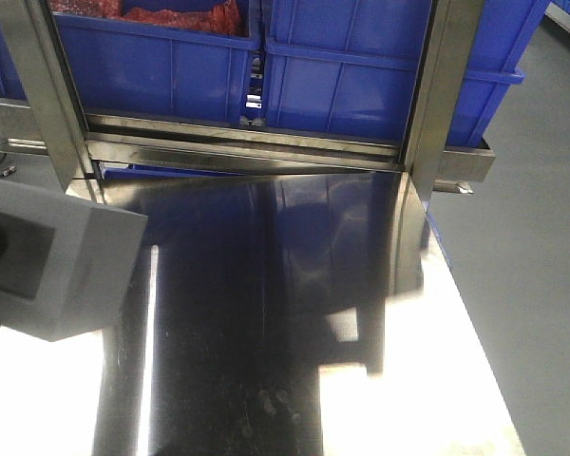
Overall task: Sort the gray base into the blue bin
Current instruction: 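Lift the gray block with the left gripper and pull it toward the robot, then hold the gray block raised in the left gripper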
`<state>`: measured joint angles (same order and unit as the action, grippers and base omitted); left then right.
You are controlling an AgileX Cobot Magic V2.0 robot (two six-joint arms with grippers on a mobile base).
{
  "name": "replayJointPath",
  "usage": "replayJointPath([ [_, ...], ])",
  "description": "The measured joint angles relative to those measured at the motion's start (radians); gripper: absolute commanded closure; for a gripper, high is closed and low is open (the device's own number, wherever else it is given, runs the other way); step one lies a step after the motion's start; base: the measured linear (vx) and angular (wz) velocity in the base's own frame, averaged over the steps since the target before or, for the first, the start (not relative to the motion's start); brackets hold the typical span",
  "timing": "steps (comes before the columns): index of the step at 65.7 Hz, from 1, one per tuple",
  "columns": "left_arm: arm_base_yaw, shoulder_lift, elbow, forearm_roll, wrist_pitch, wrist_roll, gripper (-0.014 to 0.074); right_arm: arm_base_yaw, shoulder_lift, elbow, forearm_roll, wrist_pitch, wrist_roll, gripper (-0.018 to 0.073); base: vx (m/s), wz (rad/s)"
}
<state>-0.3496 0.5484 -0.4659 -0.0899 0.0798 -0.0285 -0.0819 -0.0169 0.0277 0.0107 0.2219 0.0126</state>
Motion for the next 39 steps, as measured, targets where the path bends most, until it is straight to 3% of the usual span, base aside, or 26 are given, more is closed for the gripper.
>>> replayJointPath([
  [16,0.0,-0.158,0.042,-0.029,-0.006,0.0,0.0604,0.0,0.0,0.0,0.0,0.0,0.0,0.0564,0.0,0.0],
  [39,0.0,-0.182,0.042,-0.029,-0.006,0.0,0.0603,0.0,0.0,0.0,0.0,0.0,0.0,0.0564,0.0,0.0],
])
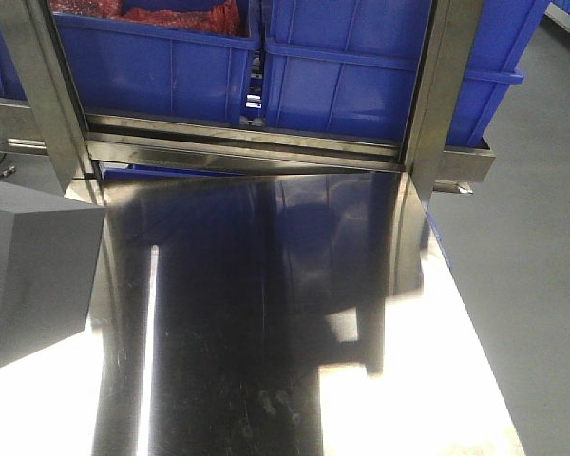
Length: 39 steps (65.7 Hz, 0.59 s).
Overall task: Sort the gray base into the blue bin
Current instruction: 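Hold the gray block raised in the left gripper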
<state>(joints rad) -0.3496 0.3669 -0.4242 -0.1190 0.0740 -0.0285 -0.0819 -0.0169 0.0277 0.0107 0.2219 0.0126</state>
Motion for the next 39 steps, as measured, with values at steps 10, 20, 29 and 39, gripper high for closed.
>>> replayJointPath([
  [10,0.0,0.0,0.0,0.0,0.0,0.0,0.0603,0.0,0.0,0.0,0.0,0.0,0.0,0.0564,0.0,0.0],
  [20,0.0,0.0,0.0,0.0,0.0,0.0,0.0603,0.0,0.0,0.0,0.0,0.0,0.0,0.0564,0.0,0.0],
  [29,0.0,0.0,0.0,0.0,0.0,0.0,0.0603,0.0,0.0,0.0,0.0,0.0,0.0,0.0564,0.0,0.0],
  [39,0.0,0.0,0.0,0.0,0.0,0.0,0.0603,0.0,0.0,0.0,0.0,0.0,0.0,0.0564,0.0,0.0],
])
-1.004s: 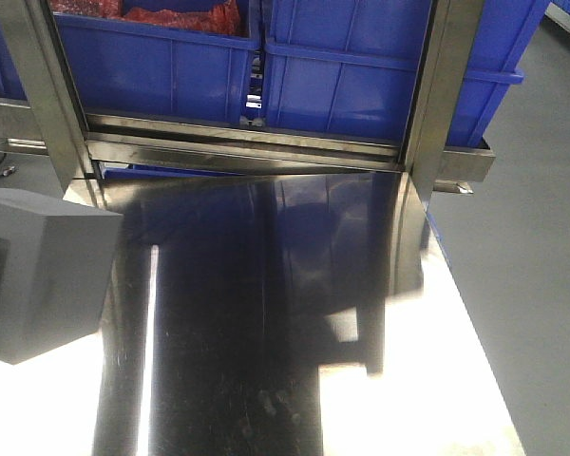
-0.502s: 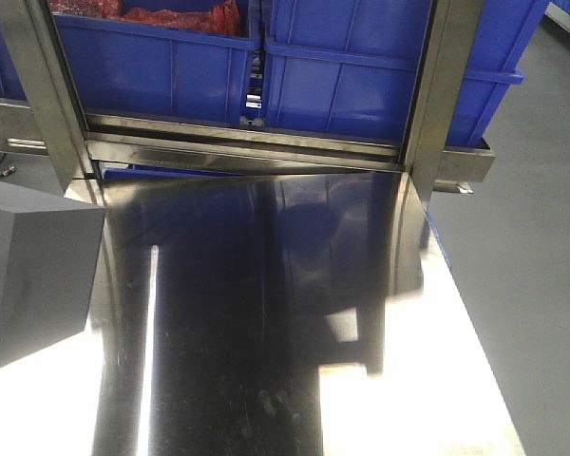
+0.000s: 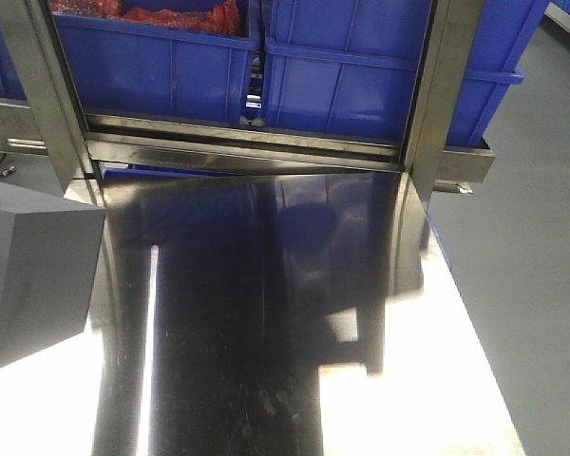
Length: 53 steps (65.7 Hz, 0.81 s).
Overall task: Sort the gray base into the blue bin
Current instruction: 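Hold the gray block raised in the left gripper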
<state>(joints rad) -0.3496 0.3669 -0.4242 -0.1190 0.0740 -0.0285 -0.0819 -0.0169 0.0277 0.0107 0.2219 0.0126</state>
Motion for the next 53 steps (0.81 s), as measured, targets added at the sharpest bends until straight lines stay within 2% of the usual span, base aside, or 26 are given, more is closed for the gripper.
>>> replayJointPath([
  [53,0.0,0.0,0.0,0.0,0.0,0.0,0.0603,0.0,0.0,0.0,0.0,0.0,0.0,0.0564,0.0,0.0],
])
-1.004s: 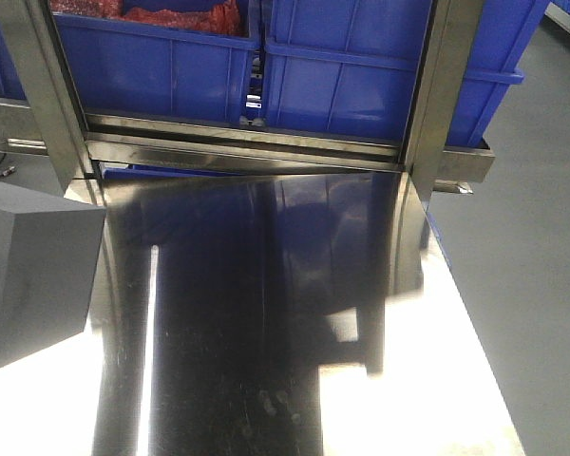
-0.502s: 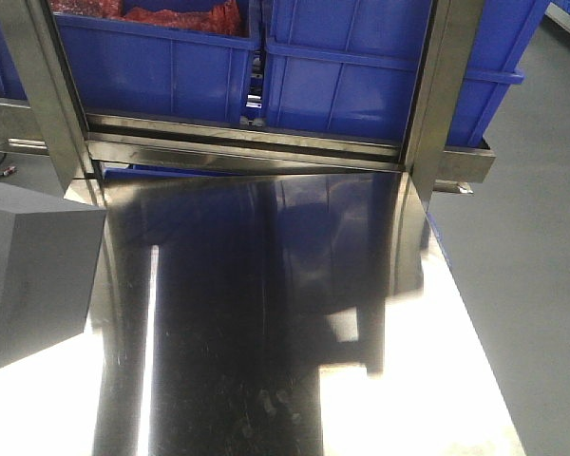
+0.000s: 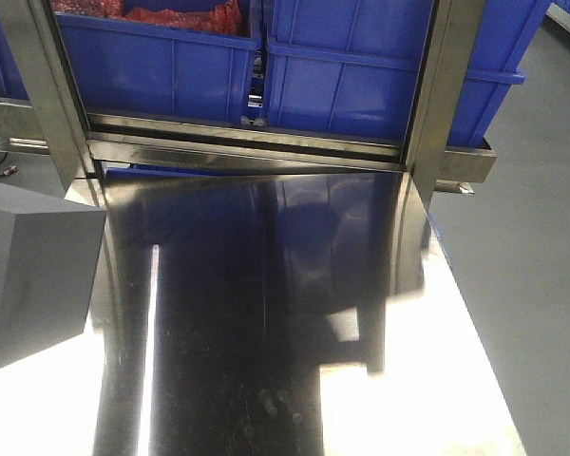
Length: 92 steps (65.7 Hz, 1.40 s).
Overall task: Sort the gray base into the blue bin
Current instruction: 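Hold the gray block raised in the left gripper, then drive the base away from the table, turning into the bin aisle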
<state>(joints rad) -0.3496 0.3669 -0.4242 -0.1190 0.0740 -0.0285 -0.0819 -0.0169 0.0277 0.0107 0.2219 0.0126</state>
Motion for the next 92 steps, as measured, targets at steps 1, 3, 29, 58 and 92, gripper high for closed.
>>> replayJointPath([
  [1,0.0,0.0,0.0,0.0,0.0,0.0,0.0603,0.0,0.0,0.0,0.0,0.0,0.0,0.0564,0.0,0.0],
  [3,0.0,0.0,0.0,0.0,0.0,0.0,0.0603,0.0,0.0,0.0,0.0,0.0,0.0,0.0564,0.0,0.0],
  [29,0.0,0.0,0.0,0.0,0.0,0.0,0.0603,0.0,0.0,0.0,0.0,0.0,0.0,0.0564,0.0,-0.02],
  [58,0.0,0.0,0.0,0.0,0.0,0.0,0.0603,0.0,0.0,0.0,0.0,0.0,0.0,0.0564,-0.06,-0.29],
  [92,0.0,0.0,0.0,0.0,0.0,0.0,0.0603,0.0,0.0,0.0,0.0,0.0,0.0,0.0564,-0.09,-0.55],
])
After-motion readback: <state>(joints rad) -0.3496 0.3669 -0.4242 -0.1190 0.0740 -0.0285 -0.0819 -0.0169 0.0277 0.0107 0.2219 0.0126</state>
